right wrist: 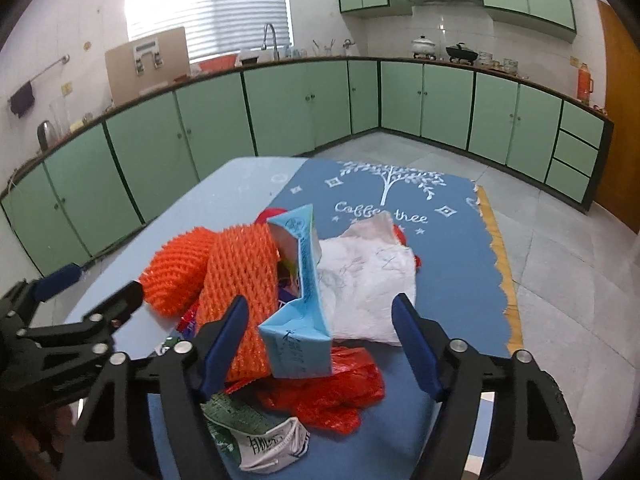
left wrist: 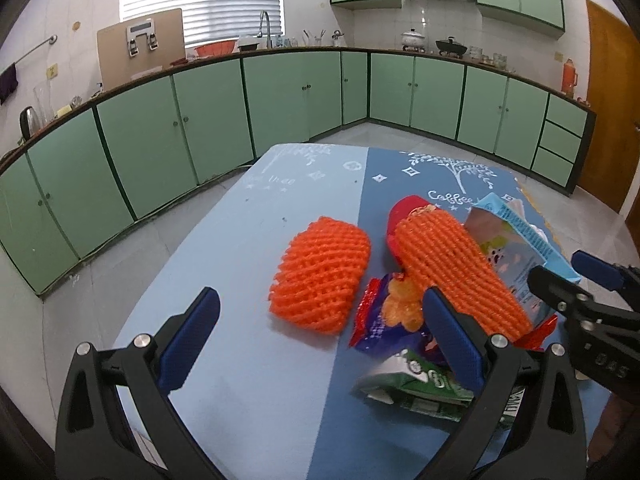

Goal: Collect trash
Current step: 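Grasp the light-blue paper carton with the right gripper, then grasp the orange foam net with the left gripper while the right gripper holds the carton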

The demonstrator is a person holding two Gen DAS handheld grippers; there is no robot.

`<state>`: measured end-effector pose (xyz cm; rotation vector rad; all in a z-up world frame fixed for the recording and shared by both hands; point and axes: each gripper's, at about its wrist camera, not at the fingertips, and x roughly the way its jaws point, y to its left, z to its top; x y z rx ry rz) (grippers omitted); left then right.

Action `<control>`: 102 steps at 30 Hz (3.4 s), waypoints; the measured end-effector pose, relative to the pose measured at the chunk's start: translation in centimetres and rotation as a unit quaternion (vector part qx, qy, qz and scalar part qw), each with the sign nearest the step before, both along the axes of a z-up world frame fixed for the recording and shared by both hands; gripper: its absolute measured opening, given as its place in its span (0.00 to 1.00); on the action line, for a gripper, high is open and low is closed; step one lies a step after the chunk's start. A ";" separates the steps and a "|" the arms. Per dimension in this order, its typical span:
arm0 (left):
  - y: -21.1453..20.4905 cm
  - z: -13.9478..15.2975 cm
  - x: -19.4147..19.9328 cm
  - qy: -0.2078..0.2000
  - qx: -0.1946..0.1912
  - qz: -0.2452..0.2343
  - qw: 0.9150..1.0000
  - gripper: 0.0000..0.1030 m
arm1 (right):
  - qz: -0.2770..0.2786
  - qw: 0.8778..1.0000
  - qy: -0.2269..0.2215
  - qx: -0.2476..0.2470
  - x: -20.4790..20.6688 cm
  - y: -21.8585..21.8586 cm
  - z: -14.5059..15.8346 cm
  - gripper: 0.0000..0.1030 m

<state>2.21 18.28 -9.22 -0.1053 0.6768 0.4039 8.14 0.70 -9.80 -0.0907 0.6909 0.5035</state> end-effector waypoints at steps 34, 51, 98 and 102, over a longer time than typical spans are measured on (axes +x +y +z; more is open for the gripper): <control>-6.8 -3.2 6.2 0.038 -0.090 -0.101 0.990 0.24 | -0.069 0.997 -0.032 0.031 -0.7 -8.1 2.9 0.32; -6.1 1.8 3.4 -0.028 -0.085 -0.111 0.990 0.04 | -0.092 0.992 -0.054 0.061 -1.7 -11.6 4.4 0.30; -5.7 -3.3 5.0 0.050 -0.069 -0.066 0.994 0.83 | -0.116 0.990 -0.051 0.055 -1.8 -13.3 3.8 0.30; -5.1 -4.5 6.0 0.063 -0.092 -0.067 0.991 0.83 | -0.119 0.991 -0.045 0.051 -1.3 -13.1 3.5 0.30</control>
